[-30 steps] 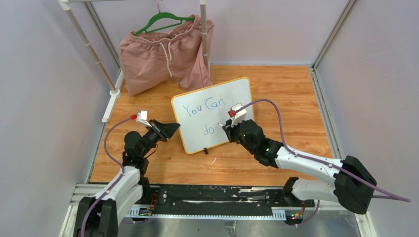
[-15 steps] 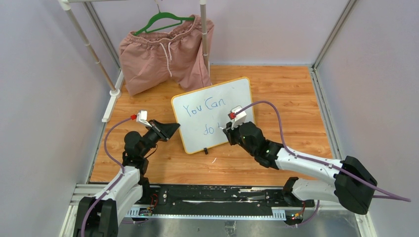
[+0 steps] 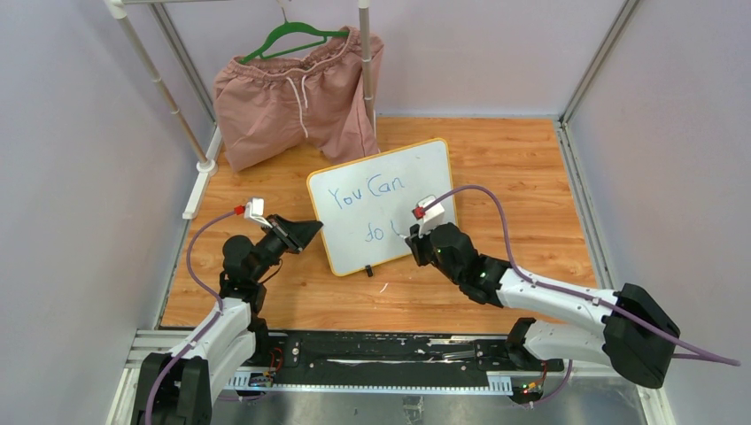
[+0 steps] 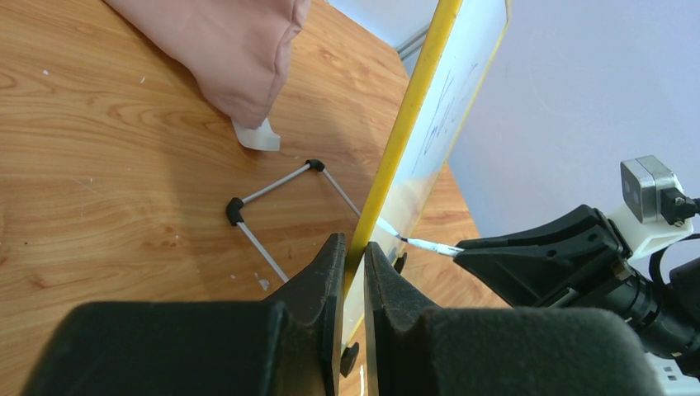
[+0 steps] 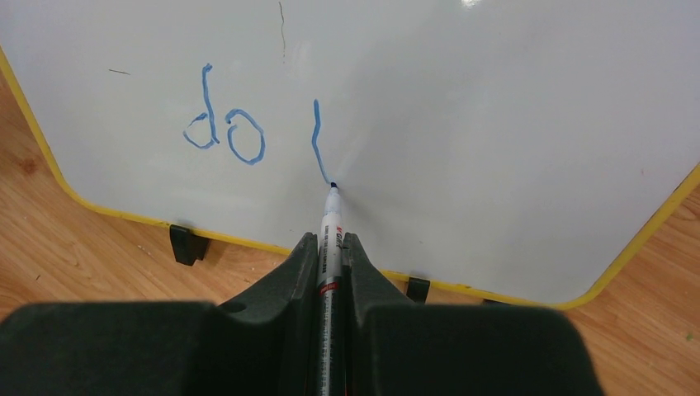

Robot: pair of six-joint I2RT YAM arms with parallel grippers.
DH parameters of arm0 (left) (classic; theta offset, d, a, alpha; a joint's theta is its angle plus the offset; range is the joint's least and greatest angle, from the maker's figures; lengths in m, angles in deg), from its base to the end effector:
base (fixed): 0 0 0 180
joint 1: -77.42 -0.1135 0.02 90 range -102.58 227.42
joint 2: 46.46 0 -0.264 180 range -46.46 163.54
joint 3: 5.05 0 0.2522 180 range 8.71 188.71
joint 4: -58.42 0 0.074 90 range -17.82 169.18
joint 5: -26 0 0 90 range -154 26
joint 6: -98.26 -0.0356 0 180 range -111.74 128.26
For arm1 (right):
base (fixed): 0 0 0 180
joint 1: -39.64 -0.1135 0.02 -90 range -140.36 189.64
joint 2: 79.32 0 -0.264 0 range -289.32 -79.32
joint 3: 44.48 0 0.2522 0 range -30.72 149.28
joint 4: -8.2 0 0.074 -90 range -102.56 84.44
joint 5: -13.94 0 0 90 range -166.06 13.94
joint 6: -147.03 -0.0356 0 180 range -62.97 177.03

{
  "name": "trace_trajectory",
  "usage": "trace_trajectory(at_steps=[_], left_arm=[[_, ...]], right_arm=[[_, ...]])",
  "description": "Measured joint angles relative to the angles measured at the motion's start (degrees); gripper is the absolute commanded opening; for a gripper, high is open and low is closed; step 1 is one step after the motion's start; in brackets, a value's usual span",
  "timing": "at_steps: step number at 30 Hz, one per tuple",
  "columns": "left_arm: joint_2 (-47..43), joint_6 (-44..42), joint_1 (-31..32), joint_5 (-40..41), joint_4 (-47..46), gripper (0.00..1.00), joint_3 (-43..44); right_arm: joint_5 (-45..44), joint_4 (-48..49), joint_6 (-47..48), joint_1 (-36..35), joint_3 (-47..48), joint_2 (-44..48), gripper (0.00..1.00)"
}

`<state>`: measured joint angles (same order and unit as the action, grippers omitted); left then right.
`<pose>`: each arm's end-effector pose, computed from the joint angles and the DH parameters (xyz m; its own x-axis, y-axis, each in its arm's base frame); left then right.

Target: Write a sentence on the whiteboard

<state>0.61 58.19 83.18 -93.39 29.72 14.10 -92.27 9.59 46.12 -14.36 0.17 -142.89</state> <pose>0.1654 -0.0342 0.1901 -0.4318 -0.6266 -0.6488 0.3809 0.5253 -0.7609 0.1516 0.1917 0.2355 -0.2913 -0.0917 -0.9522 -0.5757 0.8118 0.0979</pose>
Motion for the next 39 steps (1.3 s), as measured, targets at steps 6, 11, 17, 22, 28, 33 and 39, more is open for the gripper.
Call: trace_trajectory(at_steps=[6, 11, 17, 22, 28, 33, 39], left_arm=[[0.0, 0.0, 0.0, 0.0, 0.0, 0.00, 0.0], [0.0, 0.0, 0.0, 0.0, 0.0, 0.00, 0.0], [0.0, 0.0, 0.0, 0.0, 0.0, 0.00, 0.0], [0.0, 0.0, 0.0, 0.0, -0.1, 0.00, 0.0], [-0.1, 0.0, 0.0, 0.0, -0.2, 0.00, 0.0], [-0.1, 0.0, 0.0, 0.0, -0.3, 0.00, 0.0], [-0.3, 0.0, 0.0, -0.1, -0.3, 0.00, -0.1]], right_arm=[[-0.9, -0.3, 0.0, 0.0, -0.4, 2.0, 0.00], [0.0, 0.4, 0.1, 0.0, -1.0, 5.2, 0.00], [2.3, 1.0, 0.3, -0.7, -0.7, 3.8, 0.00], [3.3, 1.4, 0.3, -0.8, -0.3, 1.7, 0.00], [2.9, 2.1, 0.3, -0.8, 0.8, 0.6, 0.00], [2.2, 3.0, 0.3, -0.8, 1.0, 0.3, 0.00], [1.3, 3.3, 0.3, -0.8, 1.4, -1.2, 0.00]])
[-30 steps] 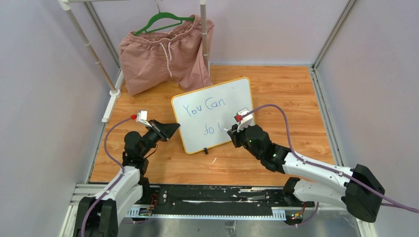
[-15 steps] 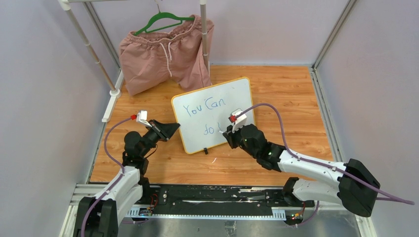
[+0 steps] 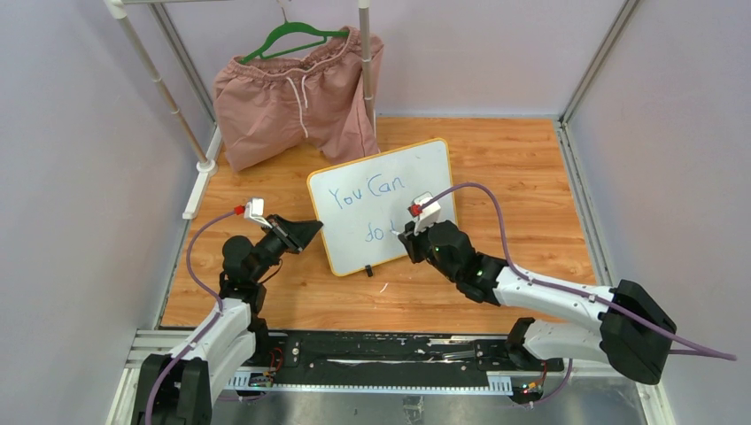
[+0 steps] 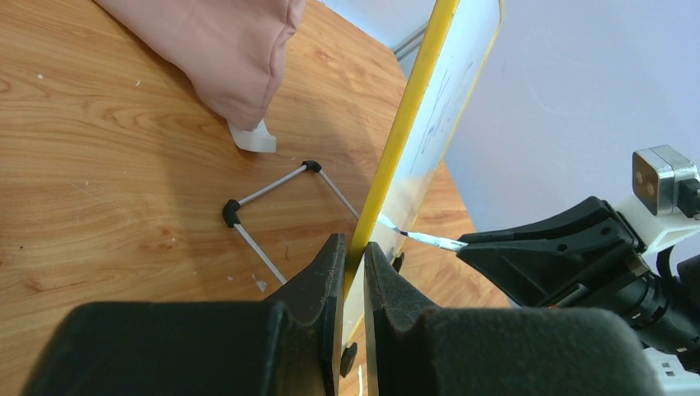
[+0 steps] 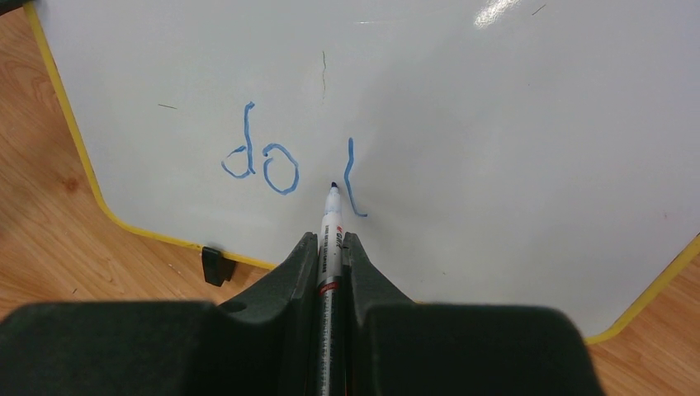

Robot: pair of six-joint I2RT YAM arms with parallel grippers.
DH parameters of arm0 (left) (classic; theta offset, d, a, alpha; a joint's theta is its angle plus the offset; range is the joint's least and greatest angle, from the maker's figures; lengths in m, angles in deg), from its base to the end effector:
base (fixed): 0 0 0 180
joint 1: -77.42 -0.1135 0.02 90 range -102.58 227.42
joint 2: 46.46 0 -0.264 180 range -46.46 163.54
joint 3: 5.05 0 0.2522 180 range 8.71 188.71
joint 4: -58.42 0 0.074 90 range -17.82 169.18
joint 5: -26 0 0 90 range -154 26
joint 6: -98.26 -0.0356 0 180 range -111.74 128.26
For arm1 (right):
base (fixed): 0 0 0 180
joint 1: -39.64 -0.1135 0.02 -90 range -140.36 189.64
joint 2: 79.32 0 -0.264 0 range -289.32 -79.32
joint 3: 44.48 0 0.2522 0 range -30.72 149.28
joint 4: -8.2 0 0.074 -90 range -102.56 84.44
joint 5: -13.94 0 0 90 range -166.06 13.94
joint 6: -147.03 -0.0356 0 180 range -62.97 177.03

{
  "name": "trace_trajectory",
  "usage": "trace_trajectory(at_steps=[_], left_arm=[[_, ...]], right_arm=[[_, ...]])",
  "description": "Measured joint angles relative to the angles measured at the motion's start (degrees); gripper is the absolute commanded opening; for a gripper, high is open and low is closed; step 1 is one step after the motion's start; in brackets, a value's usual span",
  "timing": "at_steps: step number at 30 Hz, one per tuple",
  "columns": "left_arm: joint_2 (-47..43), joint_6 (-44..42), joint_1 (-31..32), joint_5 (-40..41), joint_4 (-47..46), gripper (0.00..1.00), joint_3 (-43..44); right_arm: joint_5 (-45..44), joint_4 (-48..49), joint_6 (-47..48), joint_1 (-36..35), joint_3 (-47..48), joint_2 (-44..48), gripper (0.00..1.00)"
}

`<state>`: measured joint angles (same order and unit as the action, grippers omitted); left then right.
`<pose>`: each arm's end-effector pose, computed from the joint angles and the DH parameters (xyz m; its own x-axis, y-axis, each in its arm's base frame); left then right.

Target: Write a sentence on the whiteboard

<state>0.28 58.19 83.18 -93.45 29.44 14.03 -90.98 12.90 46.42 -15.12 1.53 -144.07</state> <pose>0.1648 -0.0342 0.1911 -0.4264 -0.6267 -0.6522 0.3886 0.5242 -0.7578 0.1525 0.2000 0.2450 -0.2564 -0.0545 -0.9650 -0.6083 0.7850 0.1172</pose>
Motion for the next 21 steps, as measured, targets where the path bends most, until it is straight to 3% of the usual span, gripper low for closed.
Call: trace_trajectory(at_steps=[21], left_arm=[[-0.1, 0.0, 0.0, 0.0, 0.0, 0.00, 0.0]], right_arm=[[-3.5, -0.2, -0.3, 0.2, 0.3, -0.1, 0.00]])
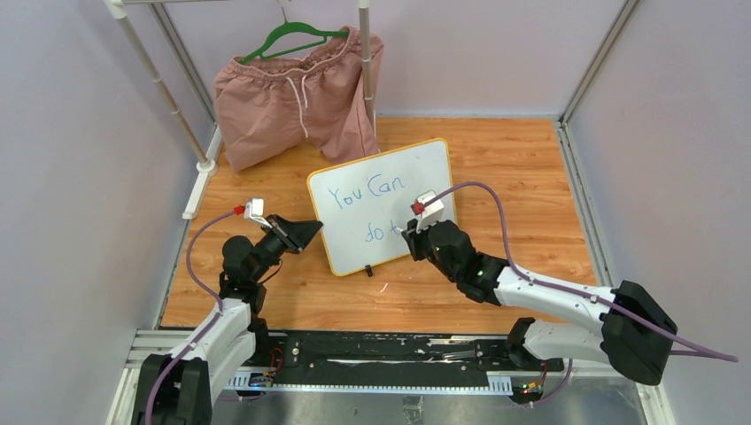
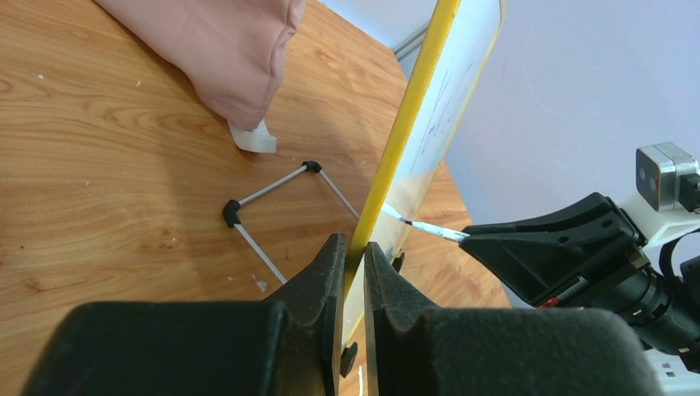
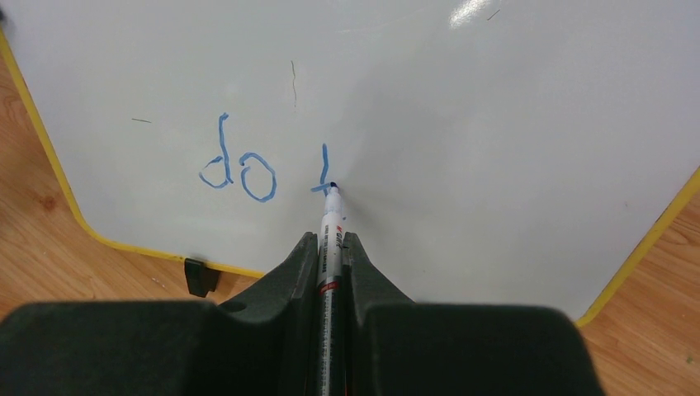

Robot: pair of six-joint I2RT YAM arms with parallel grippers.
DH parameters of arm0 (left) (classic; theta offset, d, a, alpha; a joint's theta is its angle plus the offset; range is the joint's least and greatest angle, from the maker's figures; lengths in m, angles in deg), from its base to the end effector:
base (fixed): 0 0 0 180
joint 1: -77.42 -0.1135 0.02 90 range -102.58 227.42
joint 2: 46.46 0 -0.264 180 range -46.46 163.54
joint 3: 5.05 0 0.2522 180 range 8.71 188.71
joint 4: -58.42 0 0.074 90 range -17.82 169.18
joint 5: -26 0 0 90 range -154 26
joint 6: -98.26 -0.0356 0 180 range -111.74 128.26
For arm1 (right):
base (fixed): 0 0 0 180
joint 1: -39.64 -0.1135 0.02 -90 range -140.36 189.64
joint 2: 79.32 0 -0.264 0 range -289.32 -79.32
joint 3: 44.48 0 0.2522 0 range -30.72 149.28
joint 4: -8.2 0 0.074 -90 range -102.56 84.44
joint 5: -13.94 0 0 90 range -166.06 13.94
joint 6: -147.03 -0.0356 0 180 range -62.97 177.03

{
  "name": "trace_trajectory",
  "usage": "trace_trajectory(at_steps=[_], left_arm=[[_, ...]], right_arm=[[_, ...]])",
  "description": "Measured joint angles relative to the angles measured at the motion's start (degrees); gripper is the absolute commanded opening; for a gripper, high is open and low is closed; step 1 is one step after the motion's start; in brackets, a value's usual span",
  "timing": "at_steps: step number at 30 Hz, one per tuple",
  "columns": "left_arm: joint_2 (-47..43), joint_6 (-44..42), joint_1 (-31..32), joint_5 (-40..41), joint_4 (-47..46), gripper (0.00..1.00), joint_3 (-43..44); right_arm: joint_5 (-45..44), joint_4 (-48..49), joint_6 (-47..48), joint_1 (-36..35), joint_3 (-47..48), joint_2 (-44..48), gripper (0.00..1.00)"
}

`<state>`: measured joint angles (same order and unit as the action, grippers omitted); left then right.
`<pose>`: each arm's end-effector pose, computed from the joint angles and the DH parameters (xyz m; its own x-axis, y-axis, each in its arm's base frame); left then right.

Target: Write a sentence on the whiteboard

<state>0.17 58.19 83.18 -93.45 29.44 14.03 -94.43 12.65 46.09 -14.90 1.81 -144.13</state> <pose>0.1647 -0.0342 0.1914 -0.4251 -0.6269 -0.6529 0.3901 0.5240 -0.7571 0.1549 0.1982 0.2461 -0.2515 -0.0427 -0.9669 -0.5581 0.8226 0.1089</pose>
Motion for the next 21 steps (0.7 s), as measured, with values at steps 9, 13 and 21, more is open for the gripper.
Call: trace_trajectory(at_steps=[9, 13, 21], left_arm=[[0.0, 0.0, 0.0, 0.0, 0.0, 0.00, -0.1], [0.0, 0.0, 0.0, 0.0, 0.0, 0.00, -0.1], [0.0, 0.0, 0.0, 0.0, 0.0, 0.00, -0.1]], right_arm=[[-0.1, -0.5, 0.0, 0.3, -0.1, 1.8, 0.00], [0.1, -0.2, 0.0, 0.3, -0.2, 4.9, 0.00], [0.2, -0.2, 0.1, 1.8, 0.0, 4.9, 0.00]])
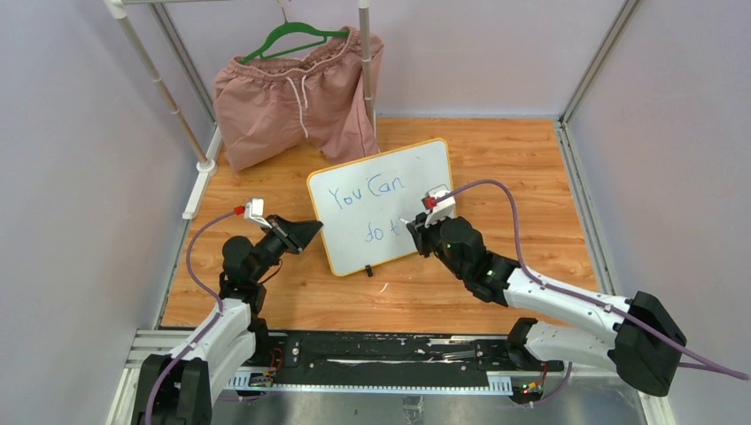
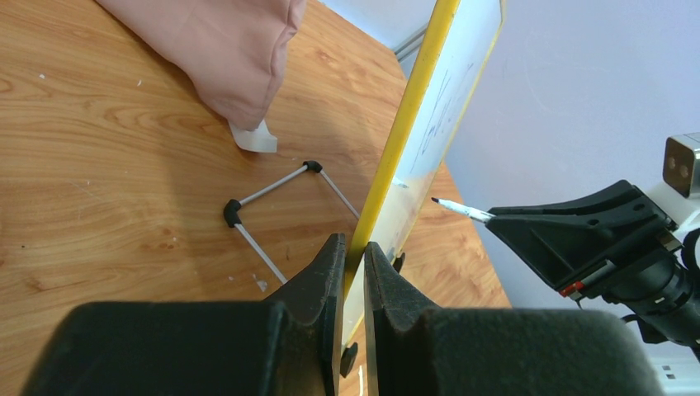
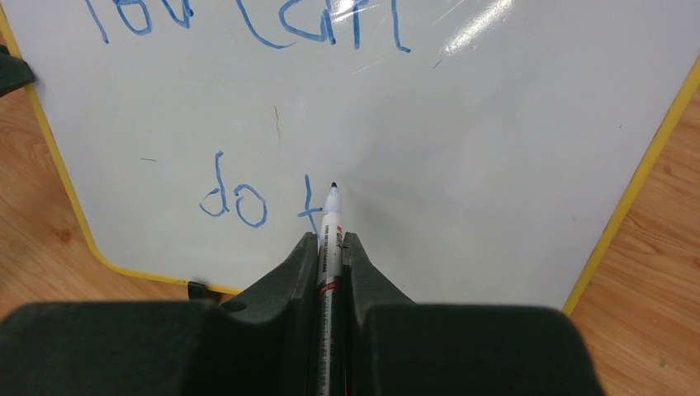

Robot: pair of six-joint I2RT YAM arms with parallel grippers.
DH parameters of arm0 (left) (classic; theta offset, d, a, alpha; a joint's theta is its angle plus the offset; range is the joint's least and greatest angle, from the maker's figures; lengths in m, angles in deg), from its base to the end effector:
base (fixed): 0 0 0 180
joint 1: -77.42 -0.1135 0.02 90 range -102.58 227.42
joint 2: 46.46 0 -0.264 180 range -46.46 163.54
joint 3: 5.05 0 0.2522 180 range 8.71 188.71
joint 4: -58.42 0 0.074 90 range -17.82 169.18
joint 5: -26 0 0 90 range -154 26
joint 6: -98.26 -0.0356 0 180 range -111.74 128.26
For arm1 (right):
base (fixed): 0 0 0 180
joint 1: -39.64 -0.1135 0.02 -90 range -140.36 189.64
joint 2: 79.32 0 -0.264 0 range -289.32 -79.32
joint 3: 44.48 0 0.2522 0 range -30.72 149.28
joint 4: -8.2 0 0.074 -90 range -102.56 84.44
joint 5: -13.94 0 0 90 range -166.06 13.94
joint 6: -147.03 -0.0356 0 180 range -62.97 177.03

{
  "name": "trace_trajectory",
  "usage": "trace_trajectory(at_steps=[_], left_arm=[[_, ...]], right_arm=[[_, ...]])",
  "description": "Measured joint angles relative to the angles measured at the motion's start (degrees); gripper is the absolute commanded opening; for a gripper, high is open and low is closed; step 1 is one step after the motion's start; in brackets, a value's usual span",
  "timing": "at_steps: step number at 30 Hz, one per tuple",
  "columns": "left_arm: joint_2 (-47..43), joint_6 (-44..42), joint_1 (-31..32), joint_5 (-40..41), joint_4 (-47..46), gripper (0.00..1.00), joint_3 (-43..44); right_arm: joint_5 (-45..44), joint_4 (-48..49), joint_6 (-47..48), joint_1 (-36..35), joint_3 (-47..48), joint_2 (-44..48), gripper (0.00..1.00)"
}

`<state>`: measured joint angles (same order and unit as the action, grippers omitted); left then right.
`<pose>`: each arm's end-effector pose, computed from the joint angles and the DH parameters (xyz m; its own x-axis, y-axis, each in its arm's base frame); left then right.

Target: Write a sentence on the whiteboard

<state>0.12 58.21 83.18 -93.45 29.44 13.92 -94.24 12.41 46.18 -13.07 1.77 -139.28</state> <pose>0.1644 -0.0342 0.1909 -0.4259 -0.6270 -0.6523 0.3891 0.5239 -0.7577 0.1538 0.1836 0.2645 -0.2054 0.0255 -0.9783 -0.5404 0.8305 0.1351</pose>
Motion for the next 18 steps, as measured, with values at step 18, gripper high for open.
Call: trace_trajectory(at_steps=[18], left_arm=[[-0.2, 0.0, 0.0, 0.0, 0.0, 0.00, 0.0]], right_arm=[[0.2, 3.1, -0.6, 2.3, 0.7, -3.7, 0.00]])
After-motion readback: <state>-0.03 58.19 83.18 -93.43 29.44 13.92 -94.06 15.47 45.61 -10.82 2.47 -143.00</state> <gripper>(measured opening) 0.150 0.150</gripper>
